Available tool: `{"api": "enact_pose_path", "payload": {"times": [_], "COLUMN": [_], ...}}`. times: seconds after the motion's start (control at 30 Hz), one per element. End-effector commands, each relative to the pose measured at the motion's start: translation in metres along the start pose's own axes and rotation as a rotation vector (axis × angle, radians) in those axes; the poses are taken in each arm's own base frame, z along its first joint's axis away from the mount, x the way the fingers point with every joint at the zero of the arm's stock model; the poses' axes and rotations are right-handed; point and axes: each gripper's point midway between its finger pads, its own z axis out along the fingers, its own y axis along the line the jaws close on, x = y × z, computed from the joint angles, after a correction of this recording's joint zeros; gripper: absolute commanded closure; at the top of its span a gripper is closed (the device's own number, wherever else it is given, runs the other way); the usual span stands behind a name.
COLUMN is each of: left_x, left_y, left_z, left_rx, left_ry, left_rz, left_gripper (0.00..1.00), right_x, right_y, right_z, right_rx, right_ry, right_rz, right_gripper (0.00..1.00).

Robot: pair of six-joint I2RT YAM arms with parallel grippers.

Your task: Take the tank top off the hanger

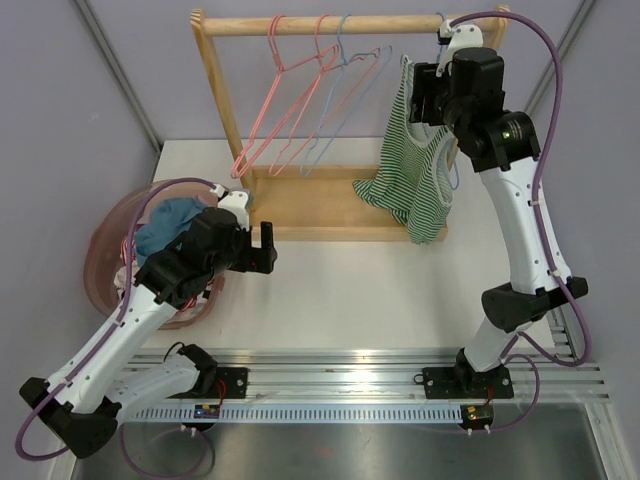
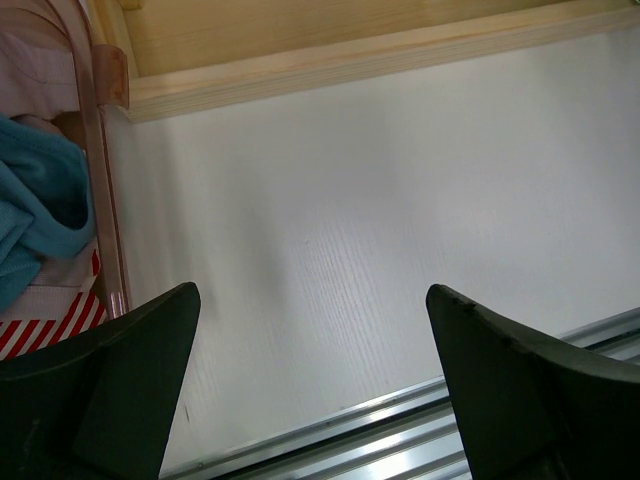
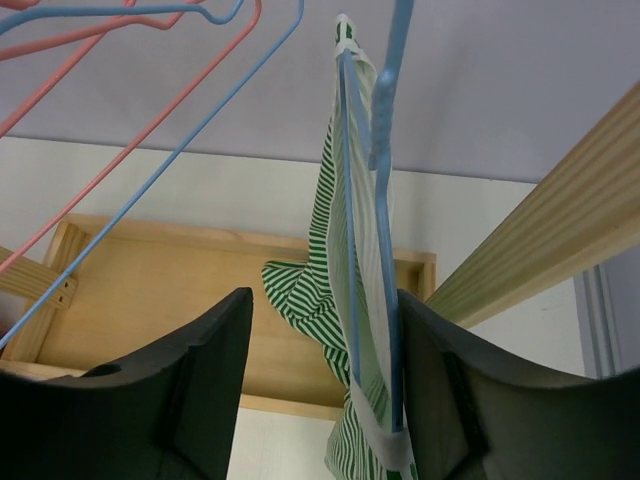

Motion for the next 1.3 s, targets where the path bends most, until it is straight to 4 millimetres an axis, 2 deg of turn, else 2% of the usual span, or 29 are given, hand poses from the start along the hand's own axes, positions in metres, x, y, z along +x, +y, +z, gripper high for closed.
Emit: {"api": "enact_pose_path", "payload": {"times": [0.0, 0.2, 0.27, 0.37, 0.6, 0.9, 1.07, 1.1, 1.17, 1.2, 1.23, 1.27], "left_x": [-0.009, -0.007, -0.004, -0.004, -0.004, -0.006, -0.013, -0.016, -0.026, -0.032, -0.036, -0.047], "left_y": [-0.003, -0.005, -0.006, -0.006, -0.010, -0.012, -0.022, -0.026, -0.034, -0.035, -0.043, -0.046], "left_z": [0.001, 0.002, 0.004, 0.003, 0.001, 0.000, -0.009, -0.012, -0.021, -0.028, -0.034, -0.044], "left_rx": [0.011, 0.024, 0.031, 0.035, 0.059, 0.076, 0.136, 0.157, 0.207, 0.217, 0.258, 0.275], "left_ry": [-0.046, -0.035, -0.028, -0.030, -0.033, -0.042, -0.075, -0.087, -0.125, -0.152, -0.167, -0.201], "left_rz": [0.021, 0.030, 0.032, 0.035, 0.040, 0.043, 0.042, 0.047, 0.056, 0.053, 0.055, 0.056], "left_gripper": [0.01, 0.01, 0.01, 0.01, 0.01, 0.01, 0.01, 0.01, 0.01, 0.01, 0.01, 0.01], "right_x": [-0.007, -0.011, -0.014, -0.016, -0.043, -0.082, -0.082, -0.087, -0.083, -0.085, -0.083, -0.073], "right_y": [0.001, 0.011, 0.013, 0.015, 0.025, 0.032, 0.032, 0.035, 0.036, 0.035, 0.034, 0.034], "right_z": [-0.004, -0.001, -0.002, -0.001, -0.016, -0.050, -0.070, -0.086, -0.094, -0.107, -0.113, -0.113], "right_rx": [-0.028, -0.077, -0.086, -0.092, -0.158, -0.235, -0.256, -0.297, -0.314, -0.322, -0.327, -0.328], "right_ry": [-0.002, -0.019, -0.028, -0.031, -0.113, -0.239, -0.243, -0.268, -0.260, -0.274, -0.272, -0.244], "right_rz": [-0.014, 0.003, 0.008, 0.020, 0.058, 0.103, 0.113, 0.110, 0.113, 0.117, 0.117, 0.115], "right_gripper": [0.37, 0.61, 0.76, 0.88, 1.00, 1.00, 1.00, 1.00, 1.00, 1.00, 1.00, 1.00]}}
